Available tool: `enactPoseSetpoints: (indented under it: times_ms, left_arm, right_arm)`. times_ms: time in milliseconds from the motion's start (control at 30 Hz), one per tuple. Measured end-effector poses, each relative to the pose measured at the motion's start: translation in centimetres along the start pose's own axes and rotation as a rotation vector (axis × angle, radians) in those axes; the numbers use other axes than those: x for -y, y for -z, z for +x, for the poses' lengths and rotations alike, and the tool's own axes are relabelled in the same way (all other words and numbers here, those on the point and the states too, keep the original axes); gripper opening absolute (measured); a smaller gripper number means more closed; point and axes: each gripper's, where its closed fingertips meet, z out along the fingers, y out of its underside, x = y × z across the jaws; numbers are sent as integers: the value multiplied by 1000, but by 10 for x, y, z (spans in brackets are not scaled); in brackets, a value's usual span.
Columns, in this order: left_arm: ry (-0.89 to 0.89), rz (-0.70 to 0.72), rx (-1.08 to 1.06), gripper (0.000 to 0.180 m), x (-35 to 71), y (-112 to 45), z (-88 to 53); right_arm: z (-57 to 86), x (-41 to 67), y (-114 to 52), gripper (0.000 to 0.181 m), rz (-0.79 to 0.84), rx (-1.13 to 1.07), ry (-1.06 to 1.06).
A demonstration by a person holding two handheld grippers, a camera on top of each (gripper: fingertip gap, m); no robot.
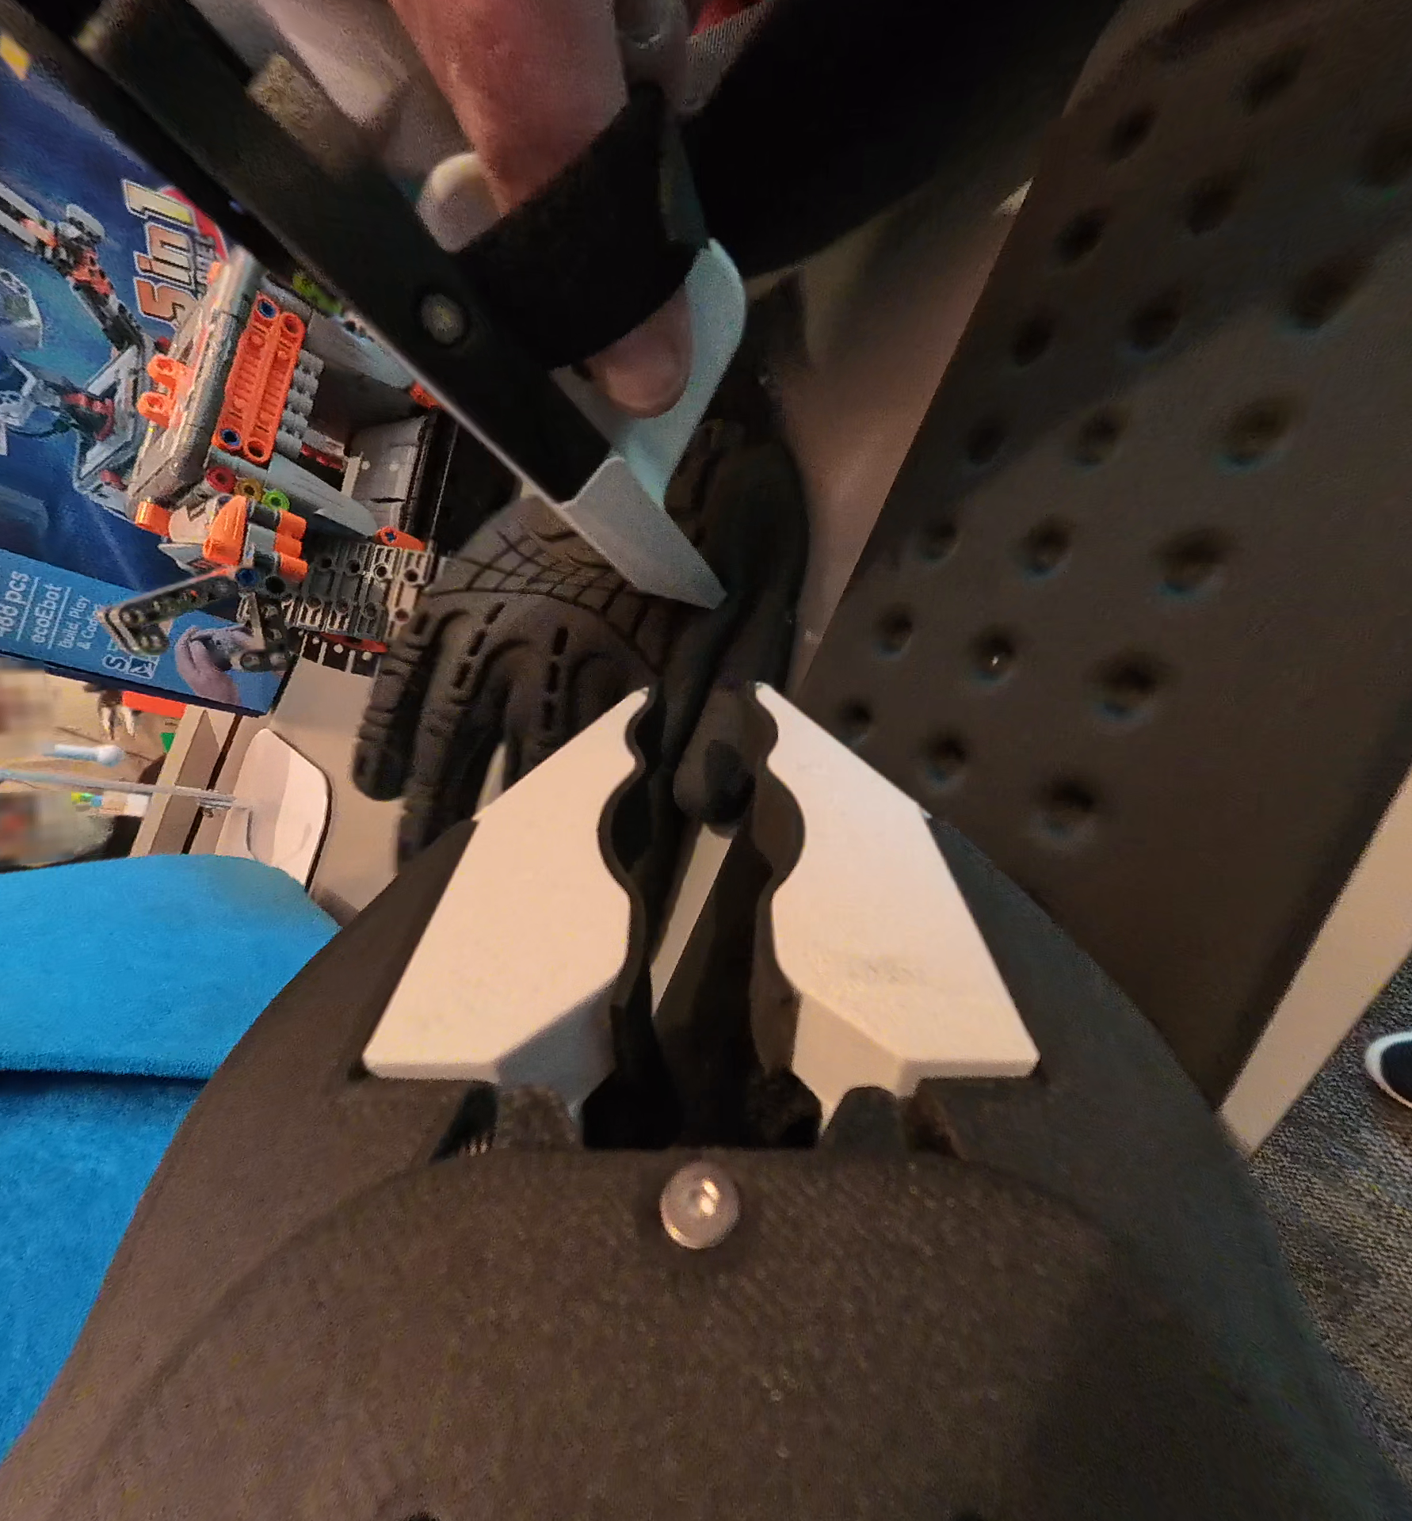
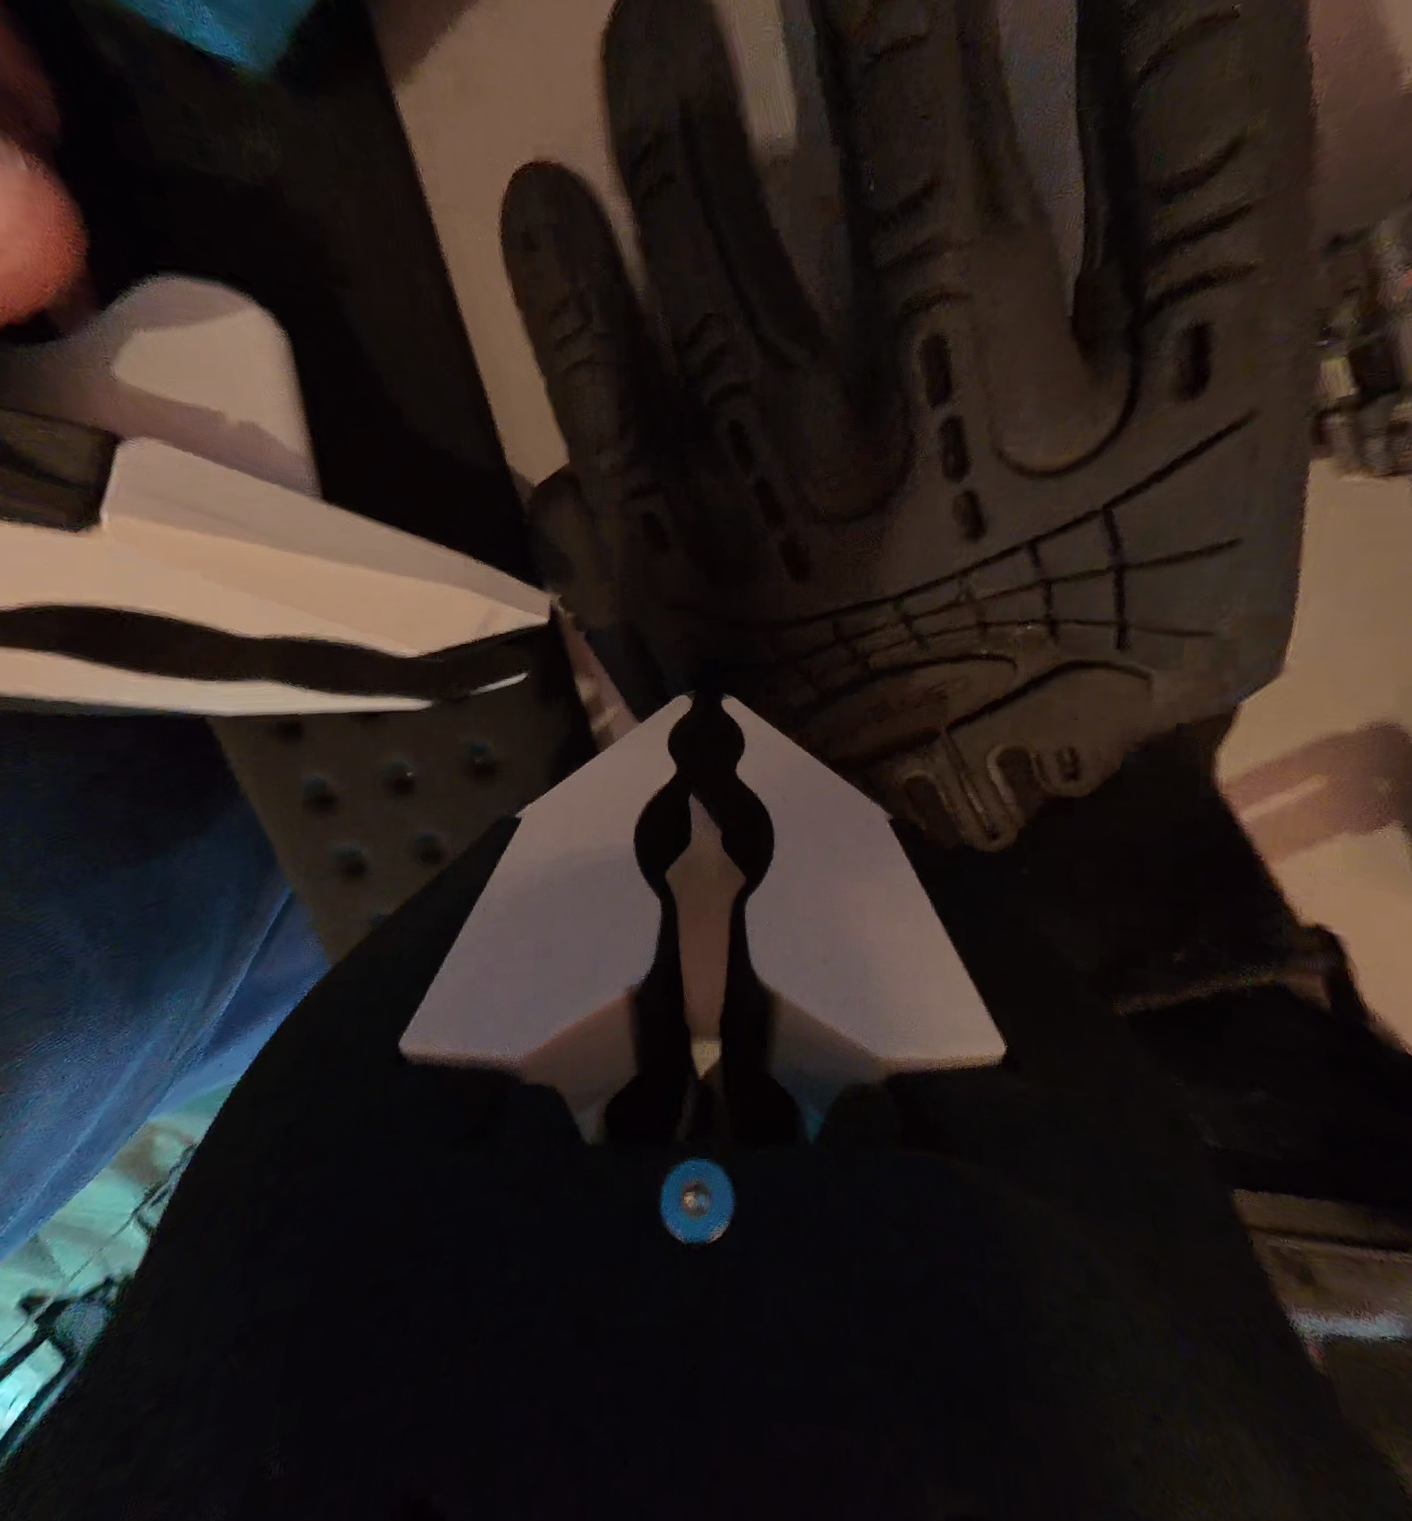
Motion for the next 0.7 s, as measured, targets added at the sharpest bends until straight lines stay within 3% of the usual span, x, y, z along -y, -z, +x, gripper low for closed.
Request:
enactPoseSetpoints:
  times_ms: [233,433,600,700]
  left_arm:
    - [47,-27,-11,20,6,-12,-2]
    - [80,-77,-61,22,8,-25,-1]
    - [114,-23,-83,28,16,-23,0]
    - [131,37,-72,29,20,-14,1]
  right_arm:
    - [30,22,50,10,212,-150,16]
    - [44,-4,85,19,233,-265,33]
    - [52,-58,143,35,326,-310,-46]
    - [54,-100,154,37,254,-296,-82]
